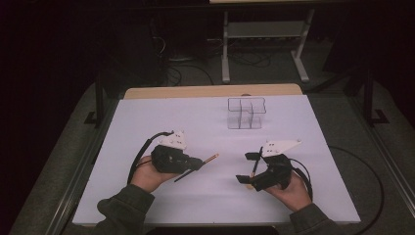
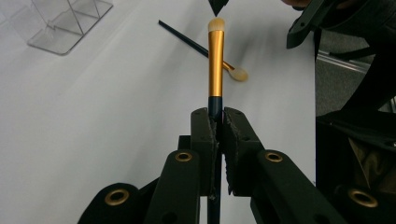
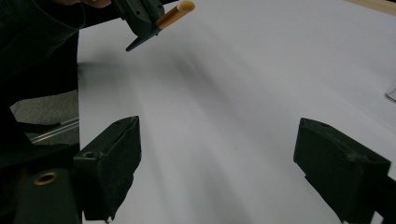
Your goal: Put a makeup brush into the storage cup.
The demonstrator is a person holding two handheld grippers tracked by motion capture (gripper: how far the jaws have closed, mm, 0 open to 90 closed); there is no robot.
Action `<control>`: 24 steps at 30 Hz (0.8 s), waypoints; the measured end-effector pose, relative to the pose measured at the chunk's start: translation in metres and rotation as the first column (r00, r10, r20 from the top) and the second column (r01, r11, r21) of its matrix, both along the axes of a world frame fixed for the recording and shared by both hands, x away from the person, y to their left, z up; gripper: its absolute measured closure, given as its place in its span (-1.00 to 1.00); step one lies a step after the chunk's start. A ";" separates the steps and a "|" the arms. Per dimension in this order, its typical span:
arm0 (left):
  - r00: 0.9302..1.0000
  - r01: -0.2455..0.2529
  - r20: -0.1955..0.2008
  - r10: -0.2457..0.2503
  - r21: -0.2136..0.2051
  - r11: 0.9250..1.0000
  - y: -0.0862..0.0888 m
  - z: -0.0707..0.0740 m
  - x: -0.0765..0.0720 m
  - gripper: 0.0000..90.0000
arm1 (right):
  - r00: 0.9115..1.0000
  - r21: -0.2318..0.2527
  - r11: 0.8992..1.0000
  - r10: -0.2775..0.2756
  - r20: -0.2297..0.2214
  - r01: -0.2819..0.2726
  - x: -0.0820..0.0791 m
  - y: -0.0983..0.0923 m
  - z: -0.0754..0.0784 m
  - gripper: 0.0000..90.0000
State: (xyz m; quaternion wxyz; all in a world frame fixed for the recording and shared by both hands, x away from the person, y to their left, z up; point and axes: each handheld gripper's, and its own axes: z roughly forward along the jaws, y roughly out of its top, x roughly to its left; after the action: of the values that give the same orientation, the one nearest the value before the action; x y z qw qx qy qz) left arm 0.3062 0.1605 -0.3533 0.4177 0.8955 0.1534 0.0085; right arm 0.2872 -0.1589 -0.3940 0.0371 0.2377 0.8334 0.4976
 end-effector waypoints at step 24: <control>0.999 0.052 0.013 -0.051 -0.075 0.996 -0.016 -0.003 -0.013 0.85 | 0.994 0.050 0.993 0.104 -0.018 -0.103 0.009 0.027 0.009 -0.43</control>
State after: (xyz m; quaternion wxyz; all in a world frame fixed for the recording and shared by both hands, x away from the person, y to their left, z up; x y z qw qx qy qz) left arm 0.2935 0.1442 -0.3563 0.4522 0.8827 0.1281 -0.0034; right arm 0.2958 -0.1319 -0.3852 -0.0031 0.1998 0.8324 0.5169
